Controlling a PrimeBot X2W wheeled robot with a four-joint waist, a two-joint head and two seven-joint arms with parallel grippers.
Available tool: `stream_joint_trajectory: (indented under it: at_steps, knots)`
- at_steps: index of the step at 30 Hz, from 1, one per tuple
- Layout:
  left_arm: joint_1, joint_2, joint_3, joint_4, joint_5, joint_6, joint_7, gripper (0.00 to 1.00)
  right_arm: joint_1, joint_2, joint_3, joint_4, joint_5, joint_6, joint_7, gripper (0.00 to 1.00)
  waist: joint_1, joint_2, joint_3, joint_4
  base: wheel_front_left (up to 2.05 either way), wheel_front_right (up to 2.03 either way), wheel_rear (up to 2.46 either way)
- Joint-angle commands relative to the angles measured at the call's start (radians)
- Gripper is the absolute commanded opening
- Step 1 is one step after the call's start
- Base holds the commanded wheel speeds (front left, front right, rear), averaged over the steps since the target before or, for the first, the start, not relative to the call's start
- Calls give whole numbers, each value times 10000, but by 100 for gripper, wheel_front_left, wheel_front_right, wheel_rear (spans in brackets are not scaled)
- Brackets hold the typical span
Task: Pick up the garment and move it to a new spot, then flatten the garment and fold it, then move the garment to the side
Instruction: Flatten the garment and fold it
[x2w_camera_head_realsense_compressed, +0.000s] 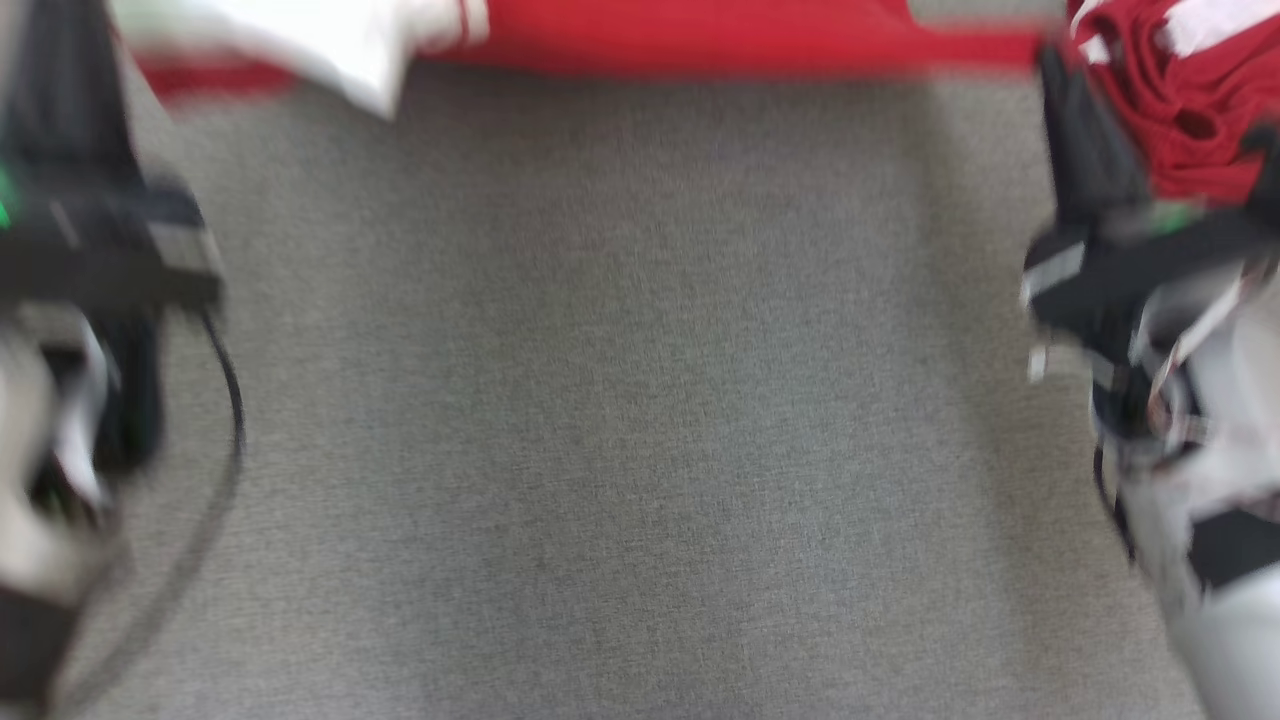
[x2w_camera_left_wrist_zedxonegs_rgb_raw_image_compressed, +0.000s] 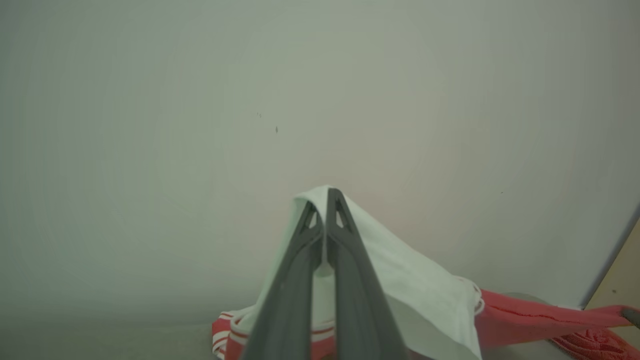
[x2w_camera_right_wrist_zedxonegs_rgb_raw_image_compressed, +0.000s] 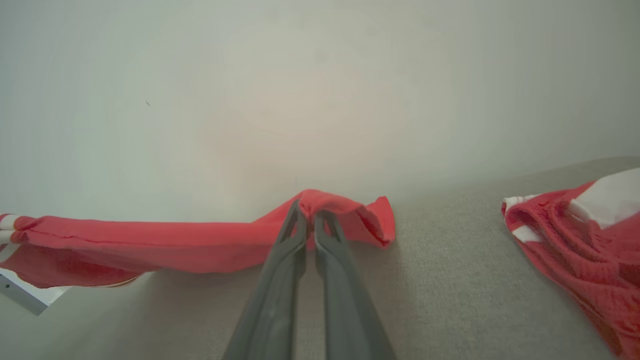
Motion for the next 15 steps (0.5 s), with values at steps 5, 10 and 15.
stream_joint_trajectory:
  at_steps: [5,10,15]
  knots:
    - [2827,424,-1,-1468,-40,673,-30,0,2575,435,-874,-1261,-474,-26,358,0,3,1,-946,147,0,0,0]
    - [4773,233,221,-2193,-182,1055,-29,0,4301,1010,-1343,-2011,-910,-26,808,0,3,1,-1372,135,0,0,0]
    - [6515,-518,521,-2318,-178,1070,-29,0,5558,1434,-1889,-2164,-1304,-26,1118,0,3,1,-1772,188,0,0,0]
